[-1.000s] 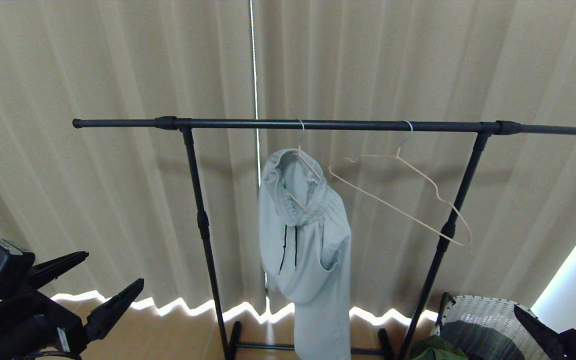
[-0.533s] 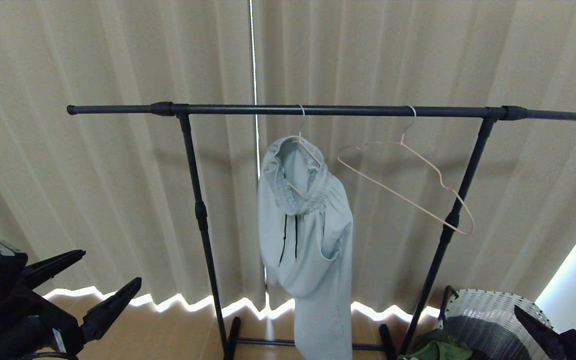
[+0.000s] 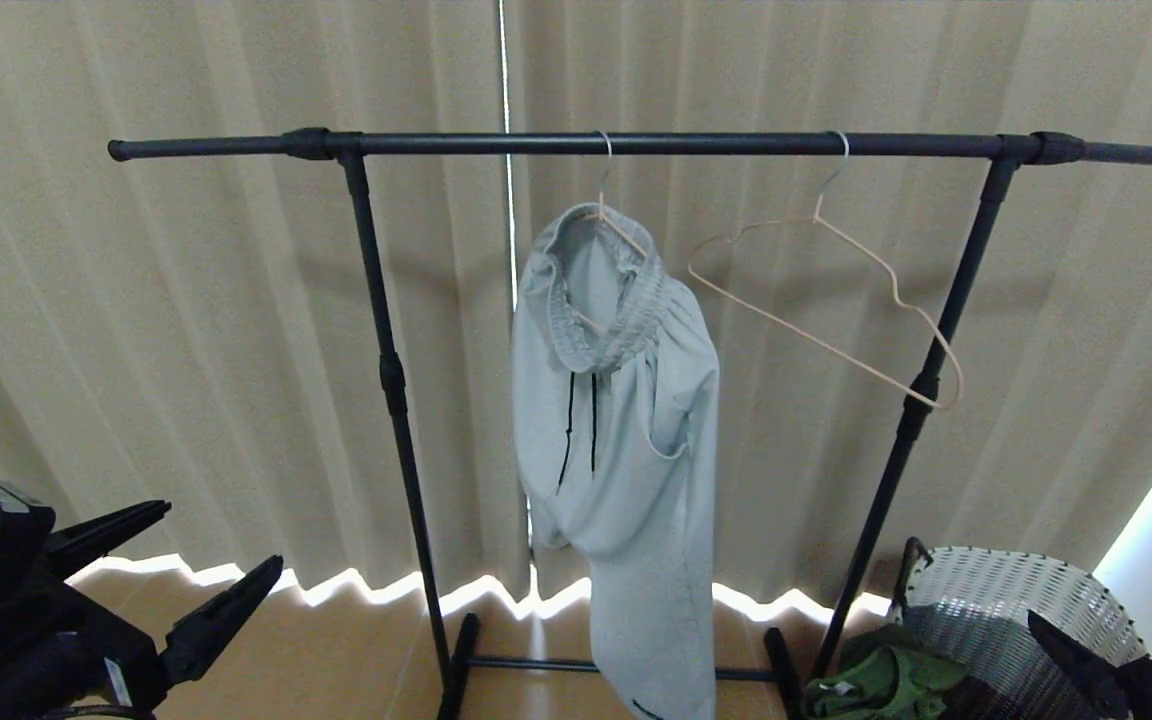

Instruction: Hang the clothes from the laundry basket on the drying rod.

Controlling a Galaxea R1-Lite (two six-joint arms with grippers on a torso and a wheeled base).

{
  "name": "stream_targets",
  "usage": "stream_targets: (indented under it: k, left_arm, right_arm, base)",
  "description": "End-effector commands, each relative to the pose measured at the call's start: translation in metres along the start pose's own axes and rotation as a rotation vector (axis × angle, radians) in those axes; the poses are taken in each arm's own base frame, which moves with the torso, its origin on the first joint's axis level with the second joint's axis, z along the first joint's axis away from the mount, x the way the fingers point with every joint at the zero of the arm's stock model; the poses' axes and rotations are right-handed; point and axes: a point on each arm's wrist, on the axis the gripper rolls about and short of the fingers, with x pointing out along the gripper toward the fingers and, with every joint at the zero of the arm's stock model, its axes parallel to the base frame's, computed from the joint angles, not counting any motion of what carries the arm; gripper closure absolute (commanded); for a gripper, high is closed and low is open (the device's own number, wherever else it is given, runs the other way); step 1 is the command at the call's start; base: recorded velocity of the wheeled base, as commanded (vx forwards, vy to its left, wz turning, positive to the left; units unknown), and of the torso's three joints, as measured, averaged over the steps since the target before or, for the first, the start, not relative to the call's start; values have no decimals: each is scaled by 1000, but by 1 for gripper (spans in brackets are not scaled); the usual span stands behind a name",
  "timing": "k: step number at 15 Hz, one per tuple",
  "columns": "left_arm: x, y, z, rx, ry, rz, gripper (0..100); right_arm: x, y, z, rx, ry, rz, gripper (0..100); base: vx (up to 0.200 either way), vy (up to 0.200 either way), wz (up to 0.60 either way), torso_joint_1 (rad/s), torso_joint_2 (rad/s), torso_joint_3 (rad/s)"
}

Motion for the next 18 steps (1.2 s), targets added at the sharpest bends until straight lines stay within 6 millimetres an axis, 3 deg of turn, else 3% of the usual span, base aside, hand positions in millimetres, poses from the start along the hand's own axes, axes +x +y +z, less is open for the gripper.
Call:
stream_targets:
  k: [1, 12, 18]
  left_arm:
    - [0, 0, 0, 1, 1, 0, 0]
    - [-3, -1, -3, 27, 2, -1, 0]
    - [-4, -1, -3, 30, 2, -1, 0]
  right_arm:
    - [0, 0, -1, -2, 3, 2, 0]
    - [0, 1, -4, -19, 16, 6, 0]
    - [0, 3, -9, -36, 31, 12, 0]
  base:
    - [0, 0, 0, -207, 466, 251]
    - [0, 0, 0, -195, 456, 254]
    - [0, 0, 0, -27, 72, 44]
